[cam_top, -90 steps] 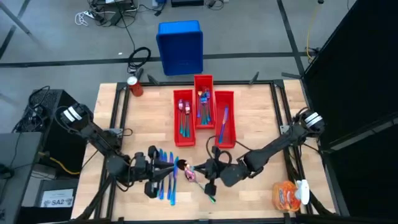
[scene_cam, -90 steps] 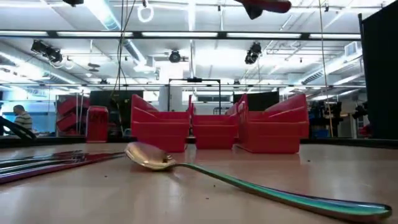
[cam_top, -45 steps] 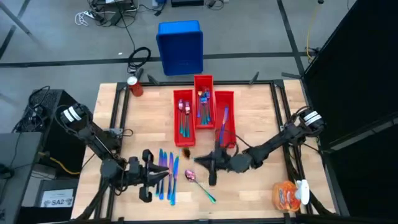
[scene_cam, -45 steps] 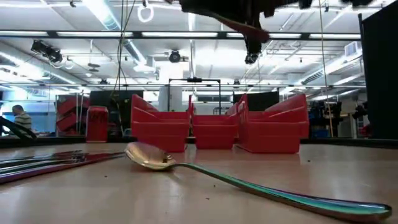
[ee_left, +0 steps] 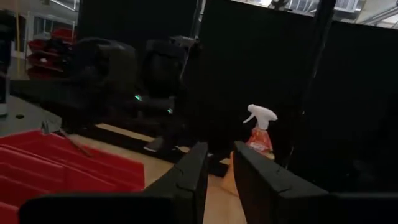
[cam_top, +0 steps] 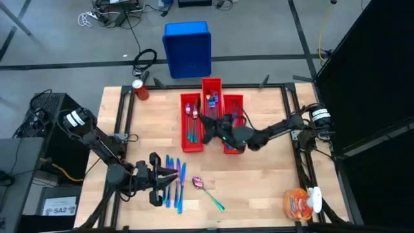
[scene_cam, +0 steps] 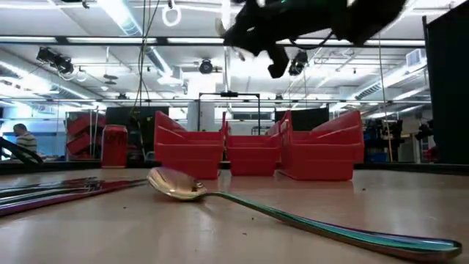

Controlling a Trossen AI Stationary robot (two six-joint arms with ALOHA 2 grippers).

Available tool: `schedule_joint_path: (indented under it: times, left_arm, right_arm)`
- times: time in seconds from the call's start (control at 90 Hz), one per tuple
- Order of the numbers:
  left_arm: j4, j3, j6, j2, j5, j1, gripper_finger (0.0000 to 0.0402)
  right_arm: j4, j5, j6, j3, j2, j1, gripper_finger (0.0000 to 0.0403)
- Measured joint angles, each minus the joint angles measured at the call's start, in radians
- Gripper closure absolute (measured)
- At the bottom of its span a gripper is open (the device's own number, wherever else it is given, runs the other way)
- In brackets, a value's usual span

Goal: Sort silverware
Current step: Put the iridescent spoon into the left orange bin

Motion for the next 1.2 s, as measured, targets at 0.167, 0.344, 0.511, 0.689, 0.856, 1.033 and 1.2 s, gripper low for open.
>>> schedule_joint_path:
  times: [0.167,0.344,0.511,0.689,0.856,1.033,1.2]
  left_arm:
    - [-0.02,0.0,0.0,0.0,0.0,0.003,0.0341]
    - [-0.022,0.0,0.003,0.0,0.0,0.003,0.0341]
    - [-0.023,0.0,0.003,0.0,0.0,0.008,0.0341]
    - [-0.029,0.0,0.0,0.0,-0.005,0.017,0.0341]
    - [-0.038,0.0,-0.022,0.0,-0.003,0.016,0.0341]
    - [-0.061,0.0,-0.061,0.0,0.004,0.014,0.0341]
    - [-0.081,0.0,-0.086,0.0,0.005,0.009,0.0341]
  right_arm:
    - [-0.185,-0.004,0.111,0.088,0.0,-0.052,0.0403]
    - [-0.269,-0.039,0.321,0.099,0.009,-0.11,0.0403]
    - [-0.272,-0.059,0.383,0.11,0.067,-0.12,0.0403]
    - [-0.278,-0.077,0.388,0.187,0.19,-0.118,0.0403]
    - [-0.282,-0.102,0.389,0.251,0.27,-0.13,0.0403]
    - [-0.328,-0.139,0.419,0.255,0.284,-0.164,0.0392]
    - [-0.34,-0.199,0.449,0.255,0.283,-0.183,0.0366]
